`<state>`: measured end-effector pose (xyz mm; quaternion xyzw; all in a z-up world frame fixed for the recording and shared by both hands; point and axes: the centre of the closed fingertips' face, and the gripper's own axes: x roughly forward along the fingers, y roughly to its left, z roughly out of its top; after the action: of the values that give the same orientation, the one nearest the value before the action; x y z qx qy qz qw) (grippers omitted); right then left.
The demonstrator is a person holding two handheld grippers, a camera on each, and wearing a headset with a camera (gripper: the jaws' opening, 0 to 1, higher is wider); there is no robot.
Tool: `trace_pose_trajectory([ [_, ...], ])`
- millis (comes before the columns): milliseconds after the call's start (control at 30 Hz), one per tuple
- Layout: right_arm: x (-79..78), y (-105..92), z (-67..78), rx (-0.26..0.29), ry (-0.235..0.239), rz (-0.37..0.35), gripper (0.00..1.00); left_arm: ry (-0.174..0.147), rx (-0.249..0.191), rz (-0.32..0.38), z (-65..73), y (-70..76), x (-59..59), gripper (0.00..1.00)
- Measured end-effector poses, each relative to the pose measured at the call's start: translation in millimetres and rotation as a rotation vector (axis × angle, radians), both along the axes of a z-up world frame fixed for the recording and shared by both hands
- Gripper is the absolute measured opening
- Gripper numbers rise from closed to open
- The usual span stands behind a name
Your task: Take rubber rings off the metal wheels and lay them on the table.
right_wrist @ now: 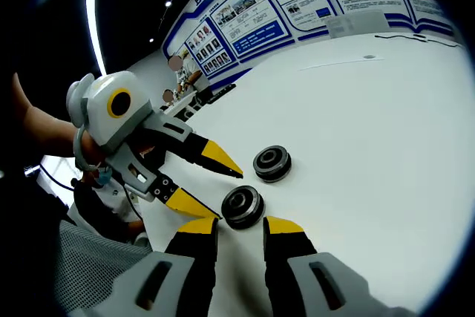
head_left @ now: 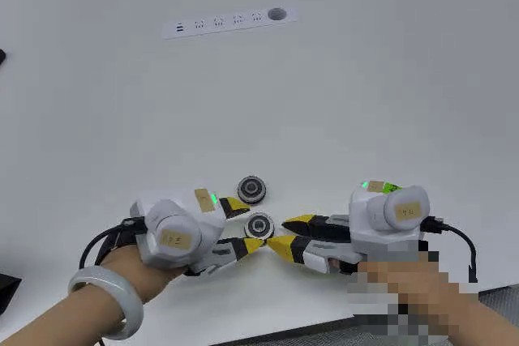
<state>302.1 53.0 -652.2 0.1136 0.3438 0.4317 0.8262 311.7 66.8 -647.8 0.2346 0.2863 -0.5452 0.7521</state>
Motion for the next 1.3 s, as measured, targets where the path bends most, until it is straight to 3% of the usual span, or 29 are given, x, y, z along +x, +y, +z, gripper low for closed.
trace_pose_trajectory([
  [733,6.9,1.1,2.4,0.077,0.043,-0.067,0.25,0.005,0.078,-0.072,-11.8,-8.4,1.0,0.29],
  [1300,10.2,6.1,0.9,0.120,0.089,-0.103,0.25,-0.034,0.117,-0.128,-14.5,-10.4,-0.7,0.28],
])
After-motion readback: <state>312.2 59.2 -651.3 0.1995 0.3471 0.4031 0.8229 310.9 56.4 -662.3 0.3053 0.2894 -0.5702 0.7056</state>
